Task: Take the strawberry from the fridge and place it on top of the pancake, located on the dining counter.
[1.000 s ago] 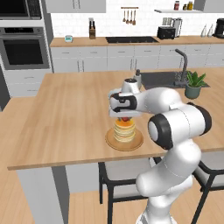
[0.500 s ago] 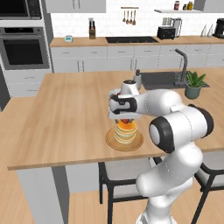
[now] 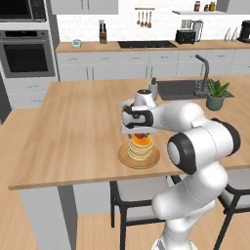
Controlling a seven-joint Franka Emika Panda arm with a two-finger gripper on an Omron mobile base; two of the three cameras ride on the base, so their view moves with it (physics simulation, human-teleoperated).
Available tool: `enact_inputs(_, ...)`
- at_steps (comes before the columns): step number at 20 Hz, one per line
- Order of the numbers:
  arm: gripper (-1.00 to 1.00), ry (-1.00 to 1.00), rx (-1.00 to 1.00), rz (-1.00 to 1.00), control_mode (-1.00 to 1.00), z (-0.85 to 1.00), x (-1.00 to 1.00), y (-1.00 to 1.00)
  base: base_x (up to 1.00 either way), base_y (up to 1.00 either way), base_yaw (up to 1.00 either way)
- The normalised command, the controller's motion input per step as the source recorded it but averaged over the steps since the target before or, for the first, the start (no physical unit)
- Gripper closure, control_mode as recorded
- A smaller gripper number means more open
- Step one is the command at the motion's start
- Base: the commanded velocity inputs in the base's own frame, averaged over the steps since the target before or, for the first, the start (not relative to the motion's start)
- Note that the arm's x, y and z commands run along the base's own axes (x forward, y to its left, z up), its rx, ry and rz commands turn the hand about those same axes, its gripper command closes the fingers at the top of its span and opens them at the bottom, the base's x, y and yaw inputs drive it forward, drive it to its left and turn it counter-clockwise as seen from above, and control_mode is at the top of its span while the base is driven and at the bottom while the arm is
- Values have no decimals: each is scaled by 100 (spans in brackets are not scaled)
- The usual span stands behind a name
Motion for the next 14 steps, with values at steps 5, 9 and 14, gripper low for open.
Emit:
enact_inputs(5, -100, 0, 0, 0, -100, -41, -36, 0, 0, 0, 0)
enact_inputs(9, -100, -1, 0, 0, -100, -55, -65, -22, 0, 0, 0)
enact_inputs(14, -100, 0, 0, 0, -100, -43, -47, -39, 0, 0, 0)
